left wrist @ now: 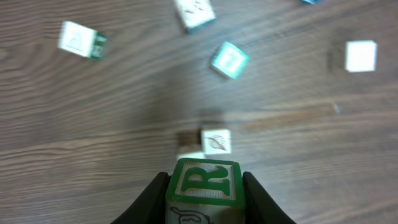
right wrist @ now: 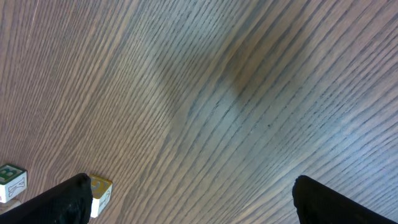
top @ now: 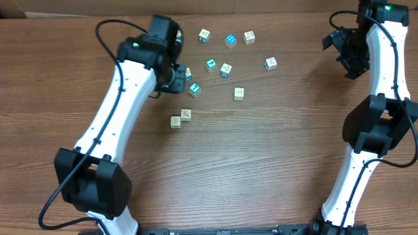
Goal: Form a circle
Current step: 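Lift the R block and carry it toward the front right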
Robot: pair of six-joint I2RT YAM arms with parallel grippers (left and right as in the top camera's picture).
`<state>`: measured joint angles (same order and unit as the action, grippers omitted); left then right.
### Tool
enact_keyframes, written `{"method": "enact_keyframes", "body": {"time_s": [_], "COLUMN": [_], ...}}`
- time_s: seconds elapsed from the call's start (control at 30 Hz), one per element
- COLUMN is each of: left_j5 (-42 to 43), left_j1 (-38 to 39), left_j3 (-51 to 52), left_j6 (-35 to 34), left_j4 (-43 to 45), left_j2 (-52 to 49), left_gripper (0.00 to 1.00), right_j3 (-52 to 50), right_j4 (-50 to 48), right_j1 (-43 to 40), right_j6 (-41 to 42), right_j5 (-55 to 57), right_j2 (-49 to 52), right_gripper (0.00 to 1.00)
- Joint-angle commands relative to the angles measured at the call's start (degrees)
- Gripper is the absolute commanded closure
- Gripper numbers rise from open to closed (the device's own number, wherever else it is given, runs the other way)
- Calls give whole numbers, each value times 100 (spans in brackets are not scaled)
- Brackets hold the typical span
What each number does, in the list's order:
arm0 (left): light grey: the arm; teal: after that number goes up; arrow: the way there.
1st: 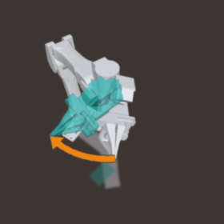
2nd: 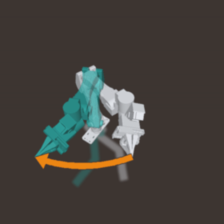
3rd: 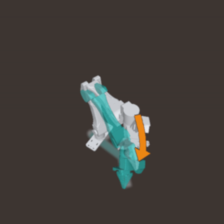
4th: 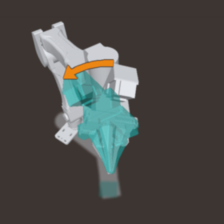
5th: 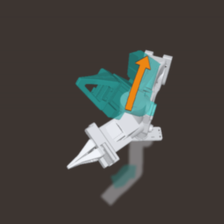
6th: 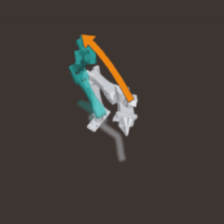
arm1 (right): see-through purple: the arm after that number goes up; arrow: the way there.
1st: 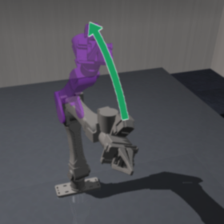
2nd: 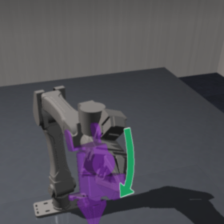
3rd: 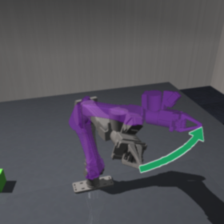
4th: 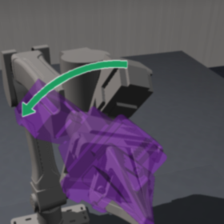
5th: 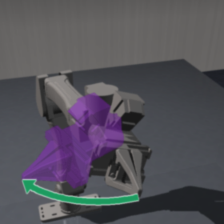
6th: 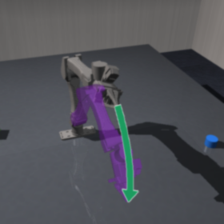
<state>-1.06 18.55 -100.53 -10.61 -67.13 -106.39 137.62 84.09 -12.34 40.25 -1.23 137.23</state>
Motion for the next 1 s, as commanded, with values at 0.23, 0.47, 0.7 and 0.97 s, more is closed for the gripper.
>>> {"method": "enact_keyframes", "body": {"time_s": [0.23, 0.47, 0.7, 0.97], "left_j5": [105, 85, 90, 63], "left_j1": [1176, 1781, 2229, 2643], "left_j3": [33, 238, 855, 1729], "left_j6": [-476, -1021, -1322, -1189], "left_j4": [-114, -173, 87, 752], "left_j2": [98, 96, 96, 83], "left_gripper": [76, 77, 82, 82], "right_j3": [98, 98, 98, 98], "right_j4": [-4, -4, -4, -4], "right_j1": [-11, -11, -11, -11], "right_j6": [-17, -17, -17, -17], "right_j5": [9, 9, 9, 9], "right_j2": [-157, -157, -157, -157], "right_gripper": [0, 0, 0, 0]}}
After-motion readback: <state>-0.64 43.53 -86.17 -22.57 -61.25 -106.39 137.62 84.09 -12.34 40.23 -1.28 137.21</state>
